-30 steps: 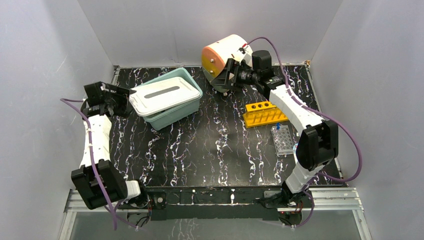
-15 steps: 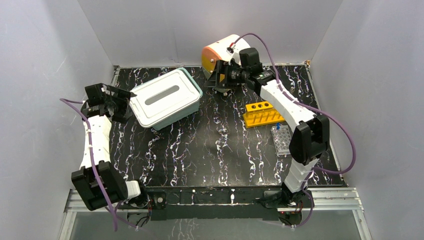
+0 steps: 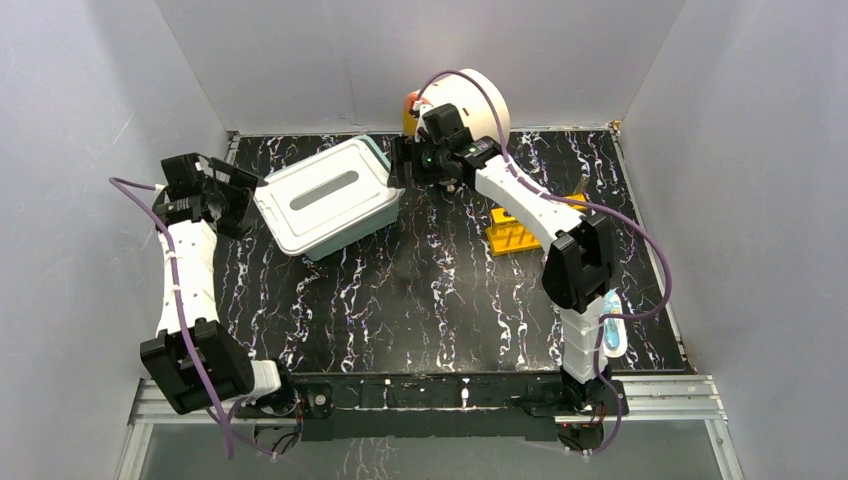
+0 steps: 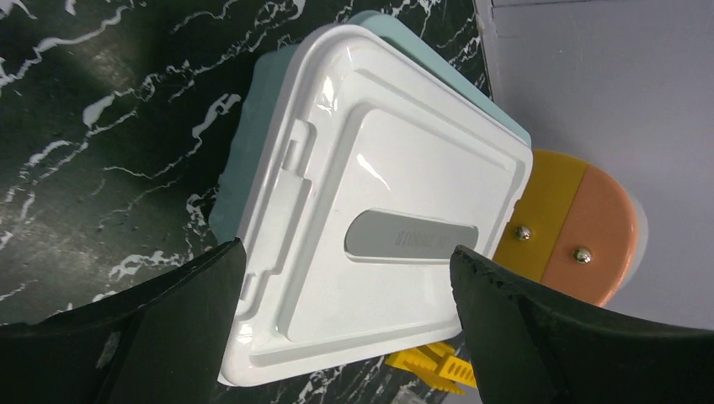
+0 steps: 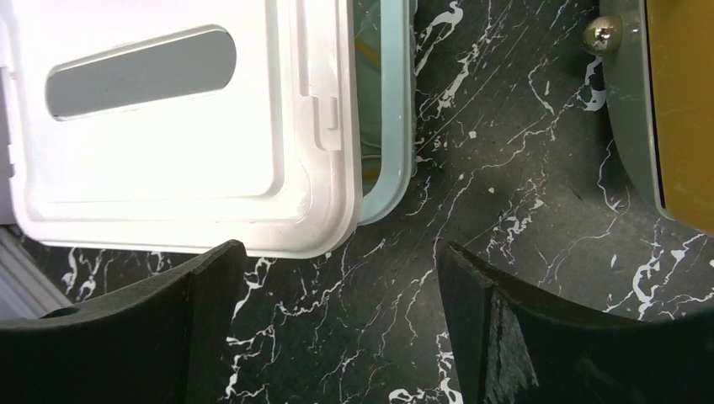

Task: Organize the chemistry lab equipment

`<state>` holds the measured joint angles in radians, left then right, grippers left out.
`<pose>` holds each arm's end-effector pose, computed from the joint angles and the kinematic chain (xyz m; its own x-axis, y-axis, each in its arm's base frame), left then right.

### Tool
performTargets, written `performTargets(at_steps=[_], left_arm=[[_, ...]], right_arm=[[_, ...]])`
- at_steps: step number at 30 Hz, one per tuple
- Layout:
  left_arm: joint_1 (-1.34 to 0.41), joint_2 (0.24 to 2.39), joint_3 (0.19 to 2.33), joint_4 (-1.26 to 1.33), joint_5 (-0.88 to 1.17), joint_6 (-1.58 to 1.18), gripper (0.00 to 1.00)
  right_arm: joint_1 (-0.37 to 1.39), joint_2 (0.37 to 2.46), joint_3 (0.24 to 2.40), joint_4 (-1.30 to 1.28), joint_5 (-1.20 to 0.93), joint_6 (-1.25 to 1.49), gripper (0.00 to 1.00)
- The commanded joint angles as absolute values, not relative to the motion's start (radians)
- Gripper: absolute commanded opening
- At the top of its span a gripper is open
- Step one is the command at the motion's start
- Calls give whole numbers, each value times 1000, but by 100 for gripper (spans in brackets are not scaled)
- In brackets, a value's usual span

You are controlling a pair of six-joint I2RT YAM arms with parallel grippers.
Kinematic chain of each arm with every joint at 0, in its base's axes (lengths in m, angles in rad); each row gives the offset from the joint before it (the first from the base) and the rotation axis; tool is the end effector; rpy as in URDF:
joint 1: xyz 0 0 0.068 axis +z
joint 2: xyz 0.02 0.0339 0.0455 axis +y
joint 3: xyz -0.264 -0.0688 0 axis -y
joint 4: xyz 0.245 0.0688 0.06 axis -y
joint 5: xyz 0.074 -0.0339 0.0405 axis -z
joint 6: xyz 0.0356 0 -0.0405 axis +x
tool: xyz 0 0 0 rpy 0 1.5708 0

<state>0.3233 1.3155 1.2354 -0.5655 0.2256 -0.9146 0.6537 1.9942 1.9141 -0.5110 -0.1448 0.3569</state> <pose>0.2767 0.0843 0.3437 -0.2370 -0.8938 -0.3807 -0.5376 0.4470 -0.7150 0.3685 0.2888 0.3335 -0.6580 -0.0686 -0.7499 -0.4984 0.7862 0.3654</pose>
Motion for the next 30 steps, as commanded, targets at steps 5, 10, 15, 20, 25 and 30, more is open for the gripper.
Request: performTargets(at_steps=[5, 10, 15, 20, 25, 30], left_arm=[[324, 1258, 1189, -635, 129, -840, 67], [324, 1283, 1146, -580, 209, -807, 59], [324, 1311, 1103, -496, 384, -809, 43], [324, 1314, 1084, -485, 347, -788, 36], [324, 1351, 1085, -486, 341, -763, 35], [324, 1402, 1123, -476, 333, -739, 33]], right_arm=[[697, 2054, 2042, -586, -6, 337, 90], [708, 2064, 2038, -591, -6, 348, 90], [711, 2075, 2039, -604, -12, 358, 87], [712, 2091, 2043, -614, 25, 374, 84], [719, 2102, 2038, -607, 99, 397, 82], [723, 2120, 2059, -588, 130, 405, 81]])
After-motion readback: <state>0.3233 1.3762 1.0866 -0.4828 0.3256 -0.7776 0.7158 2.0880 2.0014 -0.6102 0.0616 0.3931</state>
